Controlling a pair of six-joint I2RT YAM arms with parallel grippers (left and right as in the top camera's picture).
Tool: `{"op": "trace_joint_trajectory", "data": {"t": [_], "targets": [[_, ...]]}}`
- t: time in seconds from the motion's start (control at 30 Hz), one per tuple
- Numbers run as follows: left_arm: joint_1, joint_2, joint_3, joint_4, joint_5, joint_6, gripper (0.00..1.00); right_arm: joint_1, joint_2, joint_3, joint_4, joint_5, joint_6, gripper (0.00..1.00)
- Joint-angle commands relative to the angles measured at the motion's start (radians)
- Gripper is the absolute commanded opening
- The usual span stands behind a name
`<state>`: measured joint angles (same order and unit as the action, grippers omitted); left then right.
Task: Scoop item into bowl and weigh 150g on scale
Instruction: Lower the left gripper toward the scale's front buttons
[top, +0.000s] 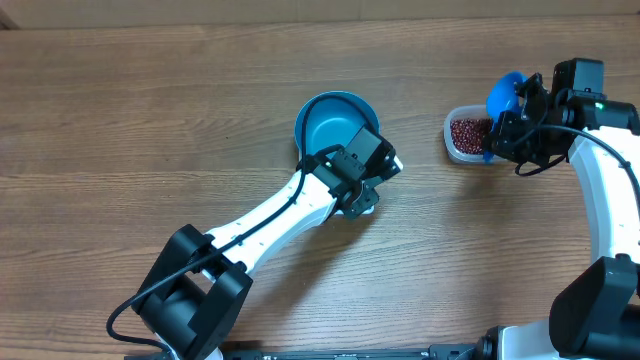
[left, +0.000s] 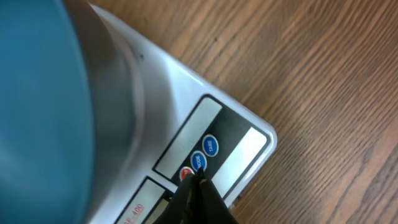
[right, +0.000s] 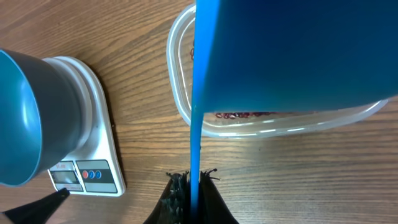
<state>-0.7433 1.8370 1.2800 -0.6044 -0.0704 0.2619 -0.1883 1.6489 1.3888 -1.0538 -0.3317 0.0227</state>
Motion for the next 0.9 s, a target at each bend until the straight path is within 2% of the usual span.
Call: {"op": "trace_joint_trajectory", "data": {"t": [0.0,0.17,0.3,0.87], "targets": [[0.011,0.007,-0.055,0.055,0.019,-0.03,0.04,0.004,-0.002,0.005,0.012,0.009,0.0,0.04],[0.012,0.007,-0.154,0.199,0.011,-0.045,0.04,0.004,-0.002,0.004,0.003,0.01,0.0,0.04],[0.015,0.007,-0.165,0.241,0.008,-0.044,0.04,0.004,-0.002,0.005,0.004,0.01,0.0,0.04],[0.06,0.067,-0.166,0.234,0.012,-0.034,0.04,0.004,-0.002,0.005,0.012,0.01,0.0,0.04]]}}
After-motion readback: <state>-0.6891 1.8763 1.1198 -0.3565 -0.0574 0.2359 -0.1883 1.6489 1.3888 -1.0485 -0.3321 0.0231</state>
